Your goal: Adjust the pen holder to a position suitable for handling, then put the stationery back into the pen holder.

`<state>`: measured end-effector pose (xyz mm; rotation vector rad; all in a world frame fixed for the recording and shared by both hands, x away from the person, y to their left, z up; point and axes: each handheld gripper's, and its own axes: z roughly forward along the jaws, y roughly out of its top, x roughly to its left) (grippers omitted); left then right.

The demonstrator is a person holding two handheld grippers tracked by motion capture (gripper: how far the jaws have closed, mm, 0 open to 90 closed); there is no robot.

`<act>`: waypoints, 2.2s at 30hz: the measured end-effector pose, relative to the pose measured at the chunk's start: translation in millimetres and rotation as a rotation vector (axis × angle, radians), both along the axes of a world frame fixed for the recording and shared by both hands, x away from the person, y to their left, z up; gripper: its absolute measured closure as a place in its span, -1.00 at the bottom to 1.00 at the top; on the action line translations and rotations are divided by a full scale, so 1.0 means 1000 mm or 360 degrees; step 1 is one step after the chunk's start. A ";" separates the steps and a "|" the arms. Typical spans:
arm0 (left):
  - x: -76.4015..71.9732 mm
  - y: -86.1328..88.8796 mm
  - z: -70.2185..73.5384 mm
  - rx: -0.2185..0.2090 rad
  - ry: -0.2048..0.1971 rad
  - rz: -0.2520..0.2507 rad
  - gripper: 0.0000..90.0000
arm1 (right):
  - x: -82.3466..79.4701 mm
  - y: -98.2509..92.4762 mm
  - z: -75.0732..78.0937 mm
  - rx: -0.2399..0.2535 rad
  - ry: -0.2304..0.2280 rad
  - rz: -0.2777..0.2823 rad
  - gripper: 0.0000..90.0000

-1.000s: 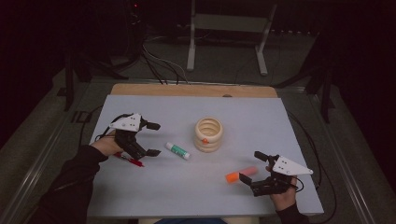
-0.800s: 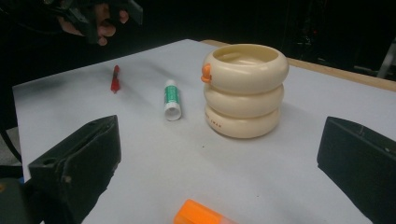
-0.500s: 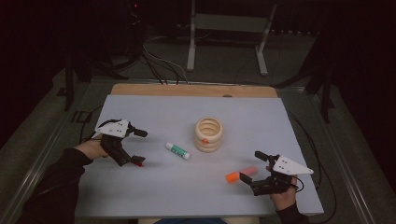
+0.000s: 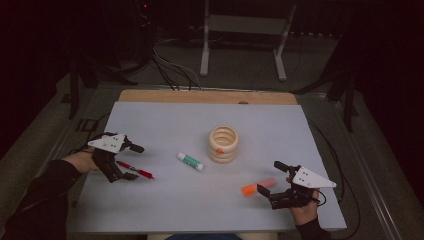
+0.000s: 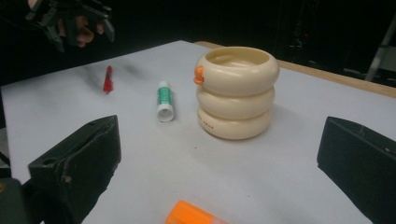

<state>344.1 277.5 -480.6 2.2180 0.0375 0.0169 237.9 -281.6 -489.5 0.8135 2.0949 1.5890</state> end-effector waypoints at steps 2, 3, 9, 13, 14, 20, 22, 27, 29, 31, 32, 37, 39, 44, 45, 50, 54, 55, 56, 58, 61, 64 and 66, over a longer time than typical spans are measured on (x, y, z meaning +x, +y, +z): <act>0.001 0.006 -0.002 0.0033 0.0007 -0.0003 -0.83 | 0.000 0.000 0.000 -0.0001 -0.0003 -0.0004 -1.00; 0.001 0.008 -0.003 0.0051 0.0001 -0.0001 -0.83 | 0.000 0.000 0.000 -0.0006 -0.0004 -0.0006 -1.00; 0.006 0.019 -0.011 0.0155 0.0059 0.0027 -0.83 | 0.000 0.001 0.000 -0.0014 -0.0004 -0.0021 -1.00; 0.008 0.021 -0.014 0.0189 0.0146 0.0062 -0.83 | -0.001 0.001 0.000 -0.0013 -0.0006 -0.0035 -1.00; 0.008 0.022 -0.014 0.0196 0.0139 0.0055 -0.83 | 0.000 0.001 0.000 -0.0016 -0.0006 -0.0037 -1.00; 0.008 0.024 -0.018 0.0268 0.0126 0.0086 -0.75 | 0.001 0.001 -0.001 -0.0028 -0.0001 -0.0053 -1.00; 0.009 0.023 -0.020 0.0300 0.0094 0.0103 -0.63 | 0.001 0.001 -0.001 -0.0029 0.0001 -0.0061 -1.00; 0.010 0.020 -0.026 0.0371 0.0031 0.0068 -0.58 | 0.001 0.001 -0.002 -0.0036 0.0006 -0.0078 -1.00; 0.011 0.019 -0.027 0.0385 0.0026 0.0060 -0.50 | 0.001 0.001 -0.002 -0.0039 0.0006 -0.0083 -1.00; 0.013 0.020 -0.028 0.0404 0.0013 0.0073 -0.43 | 0.001 0.001 -0.002 -0.0041 0.0008 -0.0087 -1.00; 0.012 0.021 -0.028 0.0407 -0.0024 0.0094 -0.42 | 0.001 0.001 -0.002 -0.0042 0.0008 -0.0090 -1.00; 0.013 0.025 -0.029 0.0456 -0.0067 0.0060 -0.15 | 0.002 0.001 -0.003 -0.0045 0.0012 -0.0092 -1.00; 0.014 0.026 -0.030 0.0493 -0.0082 0.0028 -0.10 | 0.002 0.001 -0.003 -0.0050 0.0016 -0.0091 -1.00; 0.018 0.025 -0.033 0.0543 -0.0127 -0.0014 0.00 | 0.002 0.001 -0.003 -0.0051 0.0015 -0.0094 -1.00; 0.019 0.025 -0.033 0.0550 -0.0142 -0.0030 0.02 | 0.002 0.000 -0.003 -0.0050 0.0016 -0.0095 -1.00; 0.025 0.023 -0.038 0.0632 -0.0146 -0.0088 0.15 | 0.001 0.000 -0.003 -0.0047 0.0020 -0.0102 -1.00; 0.028 0.022 -0.040 0.0668 -0.0126 -0.0120 0.23 | 0.001 -0.001 -0.004 -0.0047 0.0027 -0.0105 -1.00; 0.029 0.022 -0.040 0.0669 -0.0125 -0.0130 0.25 | 0.001 -0.001 -0.004 -0.0047 0.0028 -0.0107 -1.00; 0.030 0.021 -0.040 0.0668 -0.0119 -0.0133 0.29 | 0.001 -0.001 -0.004 -0.0045 0.0029 -0.0107 -1.00; 0.031 0.020 -0.039 0.0677 -0.0113 -0.0153 0.35 | 0.002 -0.002 -0.004 -0.0039 0.0032 -0.0108 -1.00; 0.032 0.018 -0.039 0.0686 -0.0111 -0.0176 0.41 | 0.002 -0.002 -0.004 -0.0036 0.0033 -0.0109 -1.00; 0.031 0.017 -0.039 0.0696 -0.0106 -0.0199 0.54 | 0.002 -0.002 -0.004 -0.0037 0.0038 -0.0109 -1.00; 0.031 0.017 -0.039 0.0708 -0.0091 -0.0222 0.63 | 0.002 -0.002 -0.004 -0.0035 0.0038 -0.0106 -1.00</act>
